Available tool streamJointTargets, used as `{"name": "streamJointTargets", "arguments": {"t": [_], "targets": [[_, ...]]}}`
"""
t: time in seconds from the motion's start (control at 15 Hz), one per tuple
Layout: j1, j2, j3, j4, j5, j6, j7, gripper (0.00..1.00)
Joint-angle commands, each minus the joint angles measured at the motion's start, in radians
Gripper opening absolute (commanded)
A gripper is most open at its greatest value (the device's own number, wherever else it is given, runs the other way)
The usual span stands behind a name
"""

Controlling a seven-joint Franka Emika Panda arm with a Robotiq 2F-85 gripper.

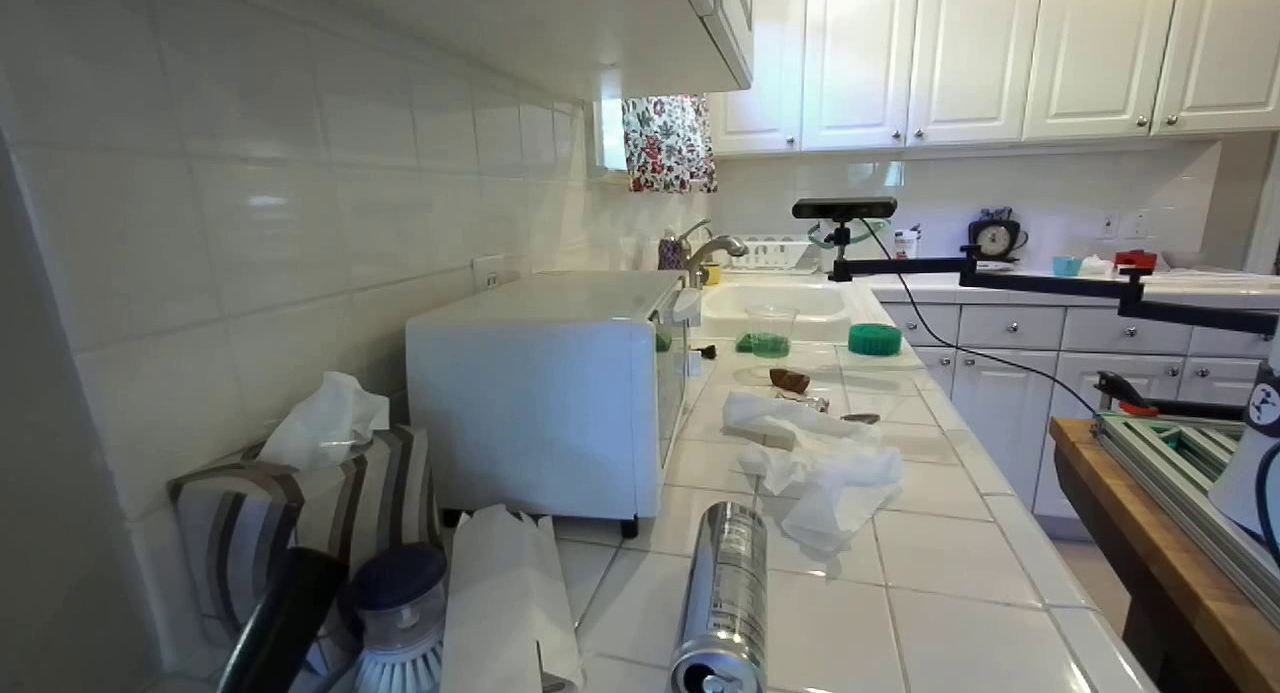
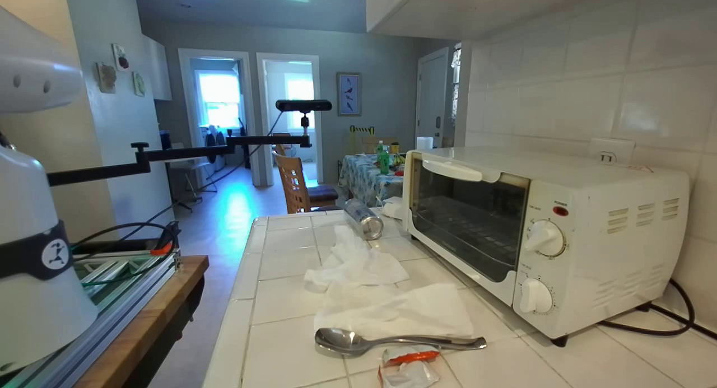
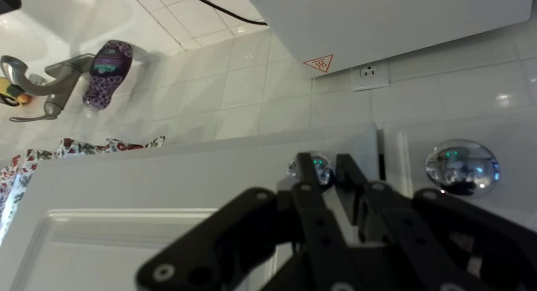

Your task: Open the right door of the cabinet above the toaster oven.

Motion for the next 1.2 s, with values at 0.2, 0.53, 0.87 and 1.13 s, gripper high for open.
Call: {"name": "streamJointTargets", "arguments": {"t": [0.2, 0.53, 0.87, 1.13], "targets": [[-0.046, 0.031, 0.015, 0.005, -0.033, 0.049, 0.033, 0.34], [-0.069, 0.033, 0.035, 0.01, -0.042, 0.042, 0.073, 0.19], [-0.066, 0.011, 0.036, 0.002, -0.035, 0.015, 0.093, 0.12], [-0.054, -0.025, 0.028, -0.024, -0.026, -0.011, 0.096, 0.12]]}}
